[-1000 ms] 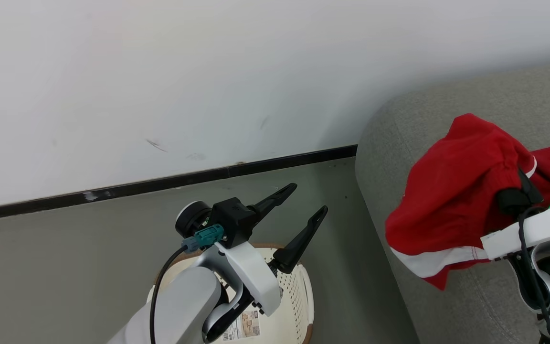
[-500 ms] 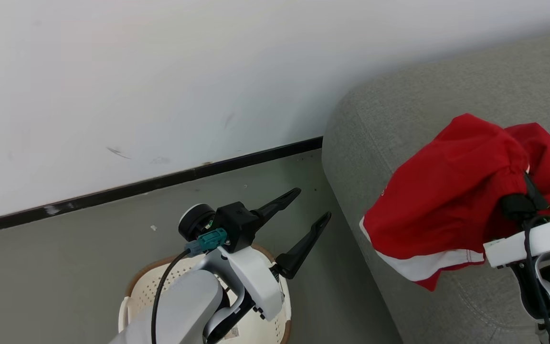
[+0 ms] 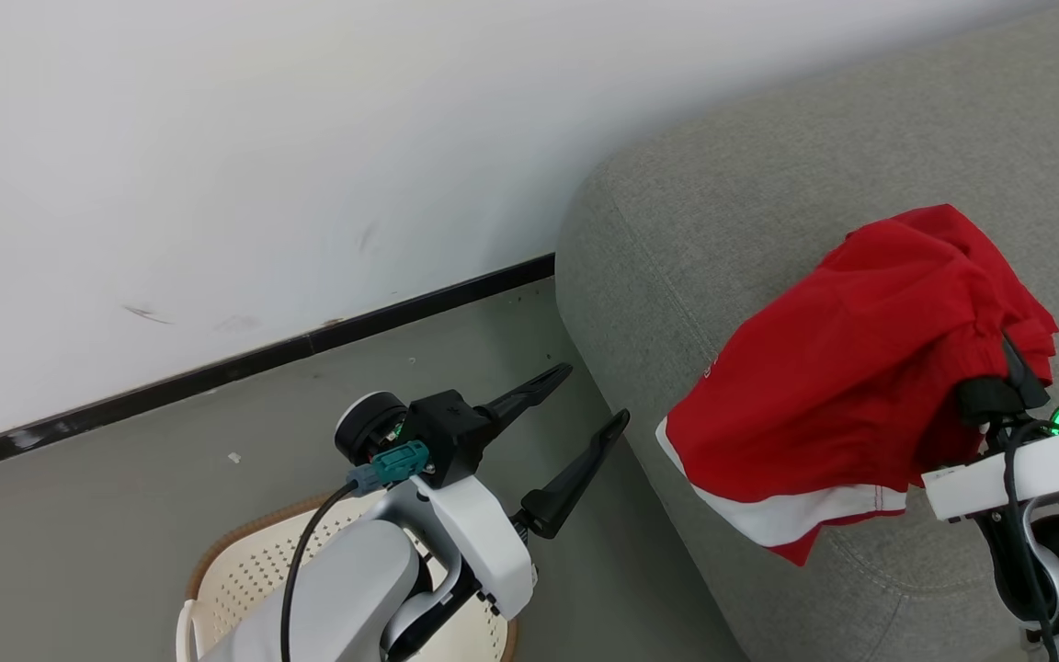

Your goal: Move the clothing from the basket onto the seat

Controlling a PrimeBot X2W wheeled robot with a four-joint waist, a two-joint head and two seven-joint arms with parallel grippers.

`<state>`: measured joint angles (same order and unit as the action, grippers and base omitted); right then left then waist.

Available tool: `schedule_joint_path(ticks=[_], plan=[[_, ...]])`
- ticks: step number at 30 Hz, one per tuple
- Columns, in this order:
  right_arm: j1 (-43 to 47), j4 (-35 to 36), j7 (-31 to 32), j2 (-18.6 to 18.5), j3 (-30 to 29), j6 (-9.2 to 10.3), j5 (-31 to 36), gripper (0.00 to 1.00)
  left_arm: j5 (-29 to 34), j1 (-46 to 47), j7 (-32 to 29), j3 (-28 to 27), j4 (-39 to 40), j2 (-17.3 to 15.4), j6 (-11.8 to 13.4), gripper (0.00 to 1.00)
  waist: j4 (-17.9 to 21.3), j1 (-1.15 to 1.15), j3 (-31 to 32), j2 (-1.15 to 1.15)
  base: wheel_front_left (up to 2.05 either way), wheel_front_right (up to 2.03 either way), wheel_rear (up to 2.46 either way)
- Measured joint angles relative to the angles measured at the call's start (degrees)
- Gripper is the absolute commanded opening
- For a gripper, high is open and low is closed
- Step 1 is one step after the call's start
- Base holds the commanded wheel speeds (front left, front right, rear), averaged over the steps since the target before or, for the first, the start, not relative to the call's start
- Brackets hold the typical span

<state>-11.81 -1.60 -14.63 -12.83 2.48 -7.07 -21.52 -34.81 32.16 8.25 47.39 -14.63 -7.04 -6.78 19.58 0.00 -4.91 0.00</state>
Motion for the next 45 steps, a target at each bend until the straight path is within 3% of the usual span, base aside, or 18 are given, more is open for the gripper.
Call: schedule_joint_path(ticks=[11, 23, 35, 45], plan=[[-0.91, 1.80, 0.00, -0.25, 0.90, 0.00, -1.25, 0.00, 0.00, -0.01, 0.00, -0.23, 0.56, -0.73, 0.08, 1.00, 3.16, 0.00, -0.69, 0.00, 0.00, 0.00, 0.00], [-10.03, 2.20, 0.00, -6.93, -0.45, -0.01, -2.74, 0.00, 0.00, -0.03, -0.13, -0.25, 1.56, -1.19, 0.44, 1.00, 3.82, 0.00, -2.24, 0.00, 0.00, 0.00, 0.00], [-17.88, -6.31, 0.00, -11.79, -4.90, 0.00, -8.16, 0.00, 0.00, -0.06, -1.42, -0.15, 3.14, -1.90, 0.65, 1.00, 2.97, 0.00, -4.69, 0.00, 0.00, 0.00, 0.00], [-25.24, -14.21, 0.03, -16.42, -5.63, -0.01, -8.42, 0.00, 0.00, -0.05, -3.23, -0.23, 4.94, -2.96, 1.59, 1.00, 1.62, 0.00, -7.83, 0.00, 0.00, 0.00, 0.00]])
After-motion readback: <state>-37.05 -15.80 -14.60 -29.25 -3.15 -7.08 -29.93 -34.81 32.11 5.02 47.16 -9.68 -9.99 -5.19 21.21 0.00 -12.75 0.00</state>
